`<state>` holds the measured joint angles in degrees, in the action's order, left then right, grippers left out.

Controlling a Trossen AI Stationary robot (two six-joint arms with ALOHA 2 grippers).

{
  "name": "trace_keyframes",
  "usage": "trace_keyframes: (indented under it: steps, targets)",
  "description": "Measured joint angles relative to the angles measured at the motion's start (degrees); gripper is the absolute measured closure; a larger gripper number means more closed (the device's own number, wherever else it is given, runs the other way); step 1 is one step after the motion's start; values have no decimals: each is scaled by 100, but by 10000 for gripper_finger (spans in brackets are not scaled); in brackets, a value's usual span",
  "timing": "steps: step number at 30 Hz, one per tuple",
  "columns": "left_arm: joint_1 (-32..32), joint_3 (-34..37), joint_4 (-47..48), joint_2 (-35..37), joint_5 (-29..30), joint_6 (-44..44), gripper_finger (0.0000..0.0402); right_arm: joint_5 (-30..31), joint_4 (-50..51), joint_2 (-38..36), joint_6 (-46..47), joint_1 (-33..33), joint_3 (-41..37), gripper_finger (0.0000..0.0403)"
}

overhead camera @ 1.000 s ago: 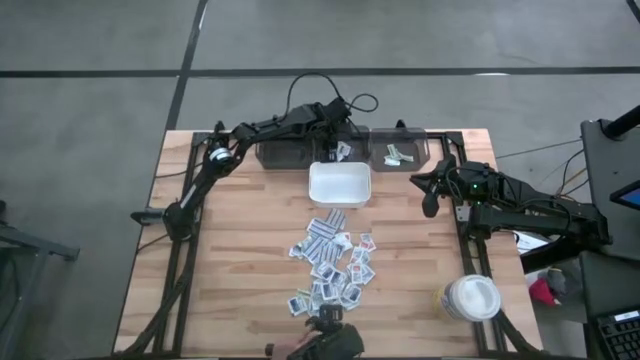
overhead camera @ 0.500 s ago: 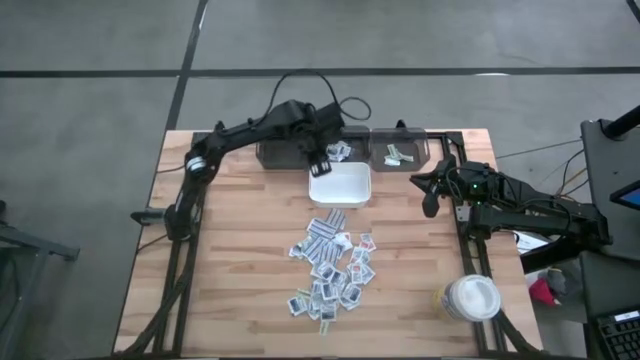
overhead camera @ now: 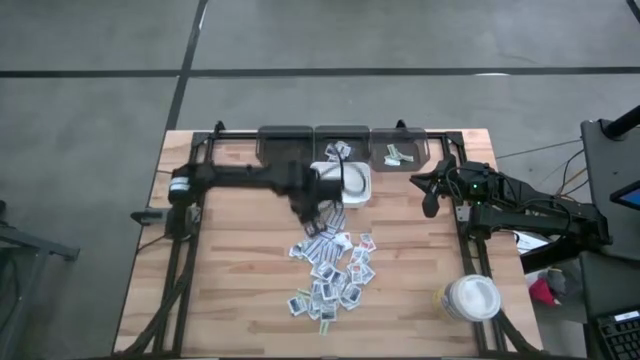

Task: Pick & Place First Aid Supplies
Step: Put the blue alcohol pad into the middle gray bin

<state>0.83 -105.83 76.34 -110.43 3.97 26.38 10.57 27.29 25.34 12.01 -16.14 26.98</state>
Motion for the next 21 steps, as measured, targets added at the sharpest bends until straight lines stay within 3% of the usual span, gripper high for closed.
trace_keyframes:
  steps: [10,21]
  targets:
    - [-944,1288,-977,-11,-4,1706,294,0,13,-2,2,-2,-2,364]
    - [-1044,2059,-1388,-11,-4,3216,294,0,15,-4,0,-2,-2,364]
